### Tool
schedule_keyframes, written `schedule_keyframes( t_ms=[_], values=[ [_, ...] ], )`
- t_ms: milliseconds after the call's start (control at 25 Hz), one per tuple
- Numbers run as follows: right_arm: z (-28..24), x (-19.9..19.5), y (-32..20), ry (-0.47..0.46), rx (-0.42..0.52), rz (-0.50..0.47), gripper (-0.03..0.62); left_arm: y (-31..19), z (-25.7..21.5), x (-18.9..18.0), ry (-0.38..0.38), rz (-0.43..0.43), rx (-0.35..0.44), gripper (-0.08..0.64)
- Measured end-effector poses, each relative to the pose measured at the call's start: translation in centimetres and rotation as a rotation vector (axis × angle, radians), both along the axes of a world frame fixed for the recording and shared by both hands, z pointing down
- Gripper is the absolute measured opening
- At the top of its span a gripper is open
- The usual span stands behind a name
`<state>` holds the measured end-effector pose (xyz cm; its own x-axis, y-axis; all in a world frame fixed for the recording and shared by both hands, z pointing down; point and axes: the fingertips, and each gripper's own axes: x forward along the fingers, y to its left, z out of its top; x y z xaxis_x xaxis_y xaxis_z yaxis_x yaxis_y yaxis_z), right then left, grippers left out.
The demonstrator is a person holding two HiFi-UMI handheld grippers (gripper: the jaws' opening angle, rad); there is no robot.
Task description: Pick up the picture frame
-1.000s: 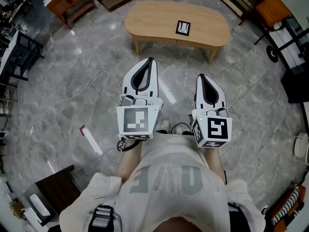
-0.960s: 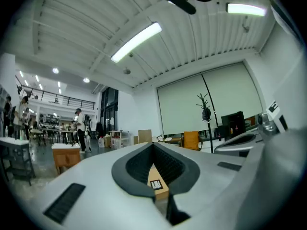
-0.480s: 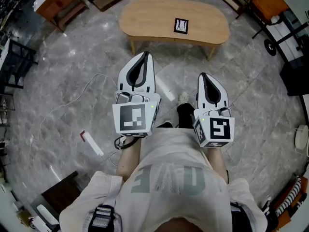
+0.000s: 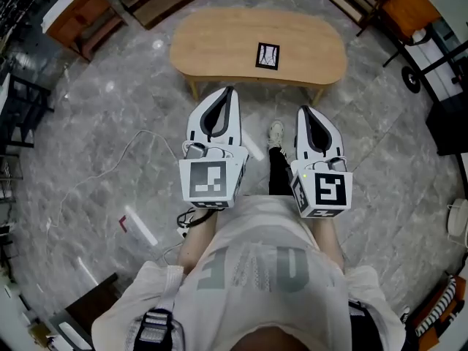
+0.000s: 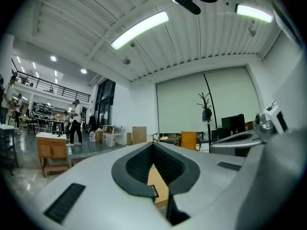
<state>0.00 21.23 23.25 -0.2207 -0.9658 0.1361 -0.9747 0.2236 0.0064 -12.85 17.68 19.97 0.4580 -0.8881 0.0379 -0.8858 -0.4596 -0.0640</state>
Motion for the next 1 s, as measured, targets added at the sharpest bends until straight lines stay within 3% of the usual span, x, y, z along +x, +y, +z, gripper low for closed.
schedule_keyframes(
  t_ms=[160, 480, 760, 1000],
  values=[
    [1.0, 2.6, -6.2, -0.061, -0.043, -0.008, 0.005, -5.5, -0.2, 3.6, -0.002, 0.010, -0.009, 0.009],
    [0.8, 6.0, -20.0, -0.042, -0.081, -0.103, 0.005, -18.7, -0.9, 9.1, 0.003, -0.035, -0.048, 0.009],
    [-0.4, 8.5, -29.5, -0.060, -0.118, -0.165, 0.005, -28.6, -3.1, 11.4, -0.009, -0.102, -0.080, 0.009],
    [0.8, 8.1, -32.4, -0.131, -0.169, -0.162, 0.005, -31.8, -2.3, 10.3, -0.058, -0.125, -0.112, 0.009]
  ],
)
